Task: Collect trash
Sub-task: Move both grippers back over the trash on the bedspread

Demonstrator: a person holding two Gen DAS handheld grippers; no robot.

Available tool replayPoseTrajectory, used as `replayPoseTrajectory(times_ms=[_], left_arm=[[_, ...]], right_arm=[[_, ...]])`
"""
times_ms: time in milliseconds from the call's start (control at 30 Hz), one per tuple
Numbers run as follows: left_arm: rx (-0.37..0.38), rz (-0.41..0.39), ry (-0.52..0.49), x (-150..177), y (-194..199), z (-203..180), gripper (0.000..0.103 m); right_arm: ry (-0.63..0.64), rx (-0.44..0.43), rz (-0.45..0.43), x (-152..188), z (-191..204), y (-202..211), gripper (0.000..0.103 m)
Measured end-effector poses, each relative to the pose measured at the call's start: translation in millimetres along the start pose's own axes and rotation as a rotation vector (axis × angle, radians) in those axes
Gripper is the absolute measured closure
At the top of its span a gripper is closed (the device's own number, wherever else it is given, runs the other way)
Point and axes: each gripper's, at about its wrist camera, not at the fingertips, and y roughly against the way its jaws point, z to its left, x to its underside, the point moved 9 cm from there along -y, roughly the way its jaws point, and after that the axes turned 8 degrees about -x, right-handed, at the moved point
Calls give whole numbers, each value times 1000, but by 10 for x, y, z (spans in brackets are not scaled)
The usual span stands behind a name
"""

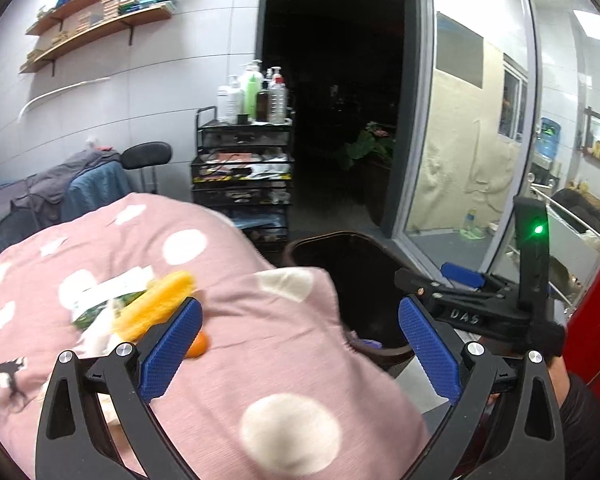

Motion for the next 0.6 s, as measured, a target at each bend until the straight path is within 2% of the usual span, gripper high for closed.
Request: replayPoseTrajectory(times_ms=[167, 367, 600], left_arm=[[-56, -11, 17, 96, 159, 263, 5], [-165, -32, 8, 228, 392, 665, 6], [-273, 10, 56, 494, 582, 1207, 6]], right_arm=[[62, -74, 3, 11, 371, -44, 10], [124, -162, 16, 51, 820, -90, 10], [184, -229, 48, 161, 1239, -119, 10]])
